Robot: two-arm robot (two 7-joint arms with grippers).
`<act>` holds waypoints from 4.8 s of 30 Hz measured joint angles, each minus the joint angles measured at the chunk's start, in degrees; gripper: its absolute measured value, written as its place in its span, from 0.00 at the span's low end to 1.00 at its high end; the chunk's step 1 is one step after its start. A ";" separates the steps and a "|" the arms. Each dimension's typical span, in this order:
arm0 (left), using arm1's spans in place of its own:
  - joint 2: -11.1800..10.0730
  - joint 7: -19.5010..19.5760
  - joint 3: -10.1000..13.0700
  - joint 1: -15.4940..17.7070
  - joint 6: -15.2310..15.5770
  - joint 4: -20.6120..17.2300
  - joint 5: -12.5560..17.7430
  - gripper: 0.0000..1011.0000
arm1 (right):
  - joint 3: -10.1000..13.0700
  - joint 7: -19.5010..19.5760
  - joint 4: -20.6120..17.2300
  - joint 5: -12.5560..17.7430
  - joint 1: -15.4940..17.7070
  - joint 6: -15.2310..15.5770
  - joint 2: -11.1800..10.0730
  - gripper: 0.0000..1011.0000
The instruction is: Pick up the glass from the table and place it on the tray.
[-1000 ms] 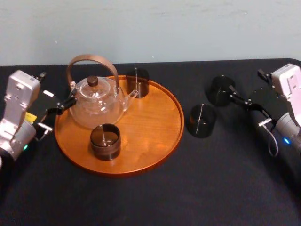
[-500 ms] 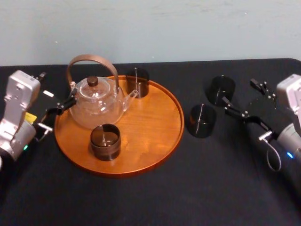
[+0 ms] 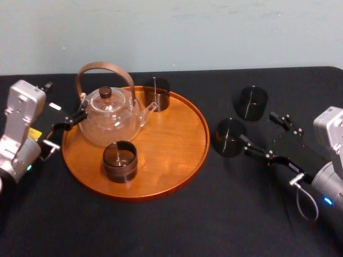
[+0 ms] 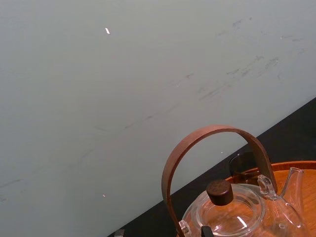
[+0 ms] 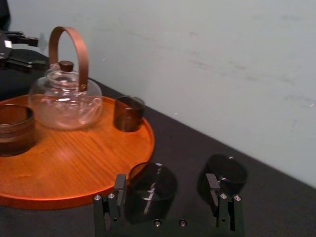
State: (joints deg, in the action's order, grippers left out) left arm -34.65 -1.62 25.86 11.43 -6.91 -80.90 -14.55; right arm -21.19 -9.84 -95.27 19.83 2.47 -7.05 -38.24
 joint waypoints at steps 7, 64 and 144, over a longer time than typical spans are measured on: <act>0.00 0.00 0.00 0.00 0.00 0.00 0.00 1.00 | 0.25 -3.08 1.61 2.72 -0.02 2.10 1.35 0.99; 0.00 0.00 0.00 0.00 0.00 0.00 0.00 1.00 | 0.73 -15.69 20.72 -1.36 -12.79 4.63 13.48 0.99; 0.00 0.00 0.00 0.00 0.00 0.00 0.00 1.00 | -6.81 -18.57 14.60 -4.05 -16.53 7.51 17.49 0.89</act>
State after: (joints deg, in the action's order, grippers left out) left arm -34.64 -1.62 25.86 11.43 -6.91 -80.90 -14.55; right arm -28.01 -28.41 -80.67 15.78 -14.06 0.46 -20.76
